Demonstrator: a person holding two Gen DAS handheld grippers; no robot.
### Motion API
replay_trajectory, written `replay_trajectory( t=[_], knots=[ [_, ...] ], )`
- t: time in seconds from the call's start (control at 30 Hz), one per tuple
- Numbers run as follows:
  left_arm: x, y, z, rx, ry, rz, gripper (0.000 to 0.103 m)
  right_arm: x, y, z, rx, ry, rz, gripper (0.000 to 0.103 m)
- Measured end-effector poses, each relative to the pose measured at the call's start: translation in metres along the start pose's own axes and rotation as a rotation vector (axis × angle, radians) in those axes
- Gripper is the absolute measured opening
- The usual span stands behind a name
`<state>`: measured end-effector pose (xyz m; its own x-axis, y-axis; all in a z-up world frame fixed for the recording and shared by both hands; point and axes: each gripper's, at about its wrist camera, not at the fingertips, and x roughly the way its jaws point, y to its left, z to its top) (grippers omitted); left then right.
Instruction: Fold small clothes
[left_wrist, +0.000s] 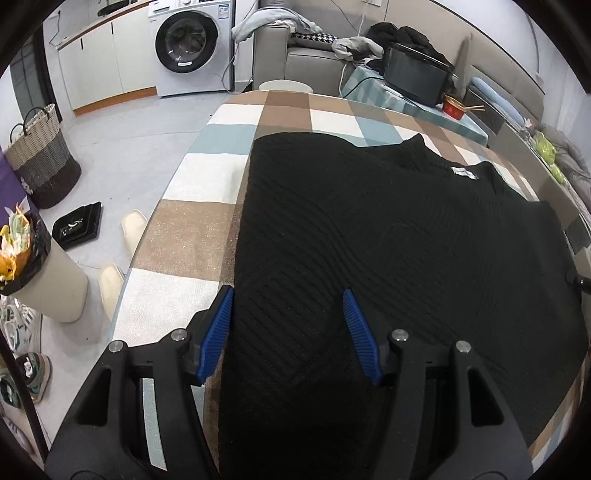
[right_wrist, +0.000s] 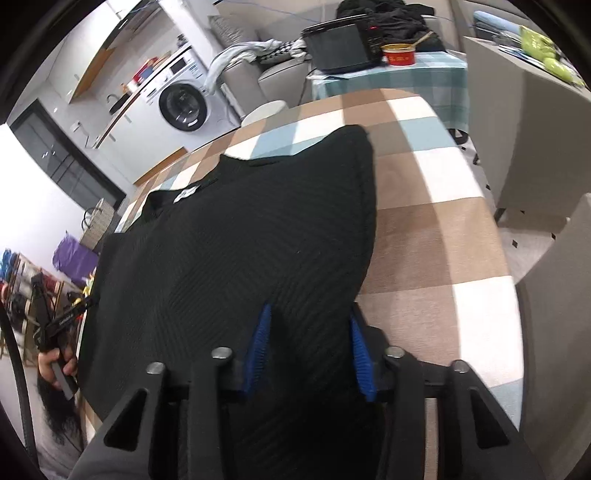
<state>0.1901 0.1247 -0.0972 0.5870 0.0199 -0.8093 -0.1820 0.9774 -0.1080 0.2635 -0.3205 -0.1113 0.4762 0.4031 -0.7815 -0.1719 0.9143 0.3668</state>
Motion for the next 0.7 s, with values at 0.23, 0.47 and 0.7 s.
replay_trajectory(
  t=[0.23, 0.47, 0.7],
  knots=[
    [-0.008, -0.003, -0.006, 0.046, 0.0, -0.017, 0.052, -0.002, 0.02, -0.015, -0.11, 0.024, -0.09, 0.038],
    [-0.022, 0.003, -0.023, 0.029, 0.005, -0.021, 0.056, -0.019, 0.021, -0.046, -0.107, 0.031, -0.089, 0.038],
    [-0.057, 0.016, -0.034, -0.056, -0.044, 0.009, 0.058, -0.04, 0.028, -0.058, -0.074, -0.014, -0.161, 0.069]
  ],
)
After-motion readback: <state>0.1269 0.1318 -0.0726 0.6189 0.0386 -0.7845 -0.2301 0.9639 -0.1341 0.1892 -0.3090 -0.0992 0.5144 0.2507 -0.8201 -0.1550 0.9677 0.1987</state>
